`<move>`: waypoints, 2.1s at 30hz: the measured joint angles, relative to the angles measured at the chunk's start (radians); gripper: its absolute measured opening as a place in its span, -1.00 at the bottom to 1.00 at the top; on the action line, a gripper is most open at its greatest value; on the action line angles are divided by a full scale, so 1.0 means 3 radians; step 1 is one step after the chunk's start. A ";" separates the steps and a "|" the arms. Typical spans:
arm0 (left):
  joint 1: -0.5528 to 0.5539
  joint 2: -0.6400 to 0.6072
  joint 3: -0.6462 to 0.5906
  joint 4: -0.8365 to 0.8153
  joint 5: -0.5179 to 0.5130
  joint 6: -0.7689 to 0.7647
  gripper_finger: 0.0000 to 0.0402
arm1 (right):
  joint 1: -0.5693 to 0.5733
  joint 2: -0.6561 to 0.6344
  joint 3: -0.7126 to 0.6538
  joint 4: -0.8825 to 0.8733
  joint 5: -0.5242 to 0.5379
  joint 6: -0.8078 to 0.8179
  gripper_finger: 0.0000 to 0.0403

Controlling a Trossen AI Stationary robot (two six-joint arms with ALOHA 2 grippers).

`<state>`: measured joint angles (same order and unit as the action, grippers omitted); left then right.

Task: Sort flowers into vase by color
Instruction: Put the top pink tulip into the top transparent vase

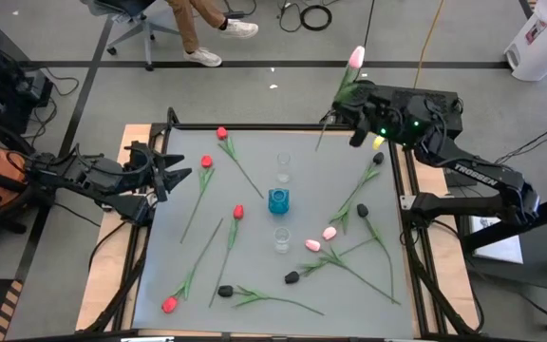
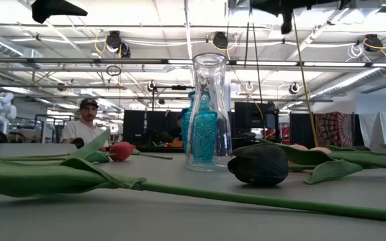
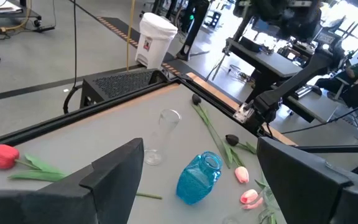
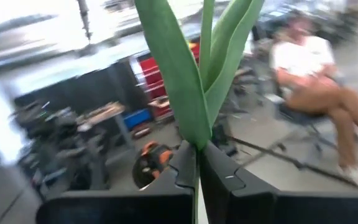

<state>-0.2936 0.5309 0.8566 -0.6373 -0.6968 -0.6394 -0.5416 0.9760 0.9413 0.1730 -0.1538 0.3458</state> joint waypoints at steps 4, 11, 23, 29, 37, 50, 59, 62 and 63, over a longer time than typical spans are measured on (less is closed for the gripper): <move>0.0000 0.0001 0.0000 0.0001 -0.0001 0.0214 0.59 | 0.0098 0.0001 0.0000 0.0115 -0.0120 -0.0296 -1.00; -0.0001 0.0001 0.0000 0.0005 -0.0001 0.0326 0.59 | 0.0207 0.0090 0.0000 0.0402 -0.0117 -0.0318 -1.00; 0.0000 0.0001 0.0000 0.0006 -0.0001 0.0322 0.59 | 0.0388 0.0541 0.0163 0.0606 -0.0099 -0.0246 -1.00; -0.0001 0.0001 0.0000 0.0005 -0.0001 0.0322 0.59 | 0.0463 0.0962 0.0577 0.0518 -0.0104 -0.0426 -1.00; -0.0001 0.0000 0.0000 0.0004 0.0000 0.0321 0.59 | 0.0461 0.1440 0.1027 0.0276 -0.0121 -0.0458 -1.00; 0.0000 0.0000 0.0000 0.0005 0.0000 0.0320 0.59 | 0.0461 0.1536 0.1041 0.0153 -0.0101 -0.0512 -1.00; -0.0001 0.0000 0.0000 0.0004 0.0000 0.0320 0.59 | 0.0504 0.1522 0.1041 -0.0054 -0.0099 -0.0658 -1.00; 0.0000 0.0001 0.0000 0.0004 0.0001 0.0320 0.59 | 0.0503 0.1521 0.1041 -0.0103 -0.0091 -0.0696 -1.00; 0.0000 0.0000 0.0000 0.0004 0.0001 0.0320 0.59 | 0.0503 0.1522 0.1041 -0.0107 -0.0087 -0.0697 -1.00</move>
<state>-0.2935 0.5310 0.8566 -0.6361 -0.6964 -0.5434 -0.3908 1.4326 1.2537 0.1410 -0.1799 0.1367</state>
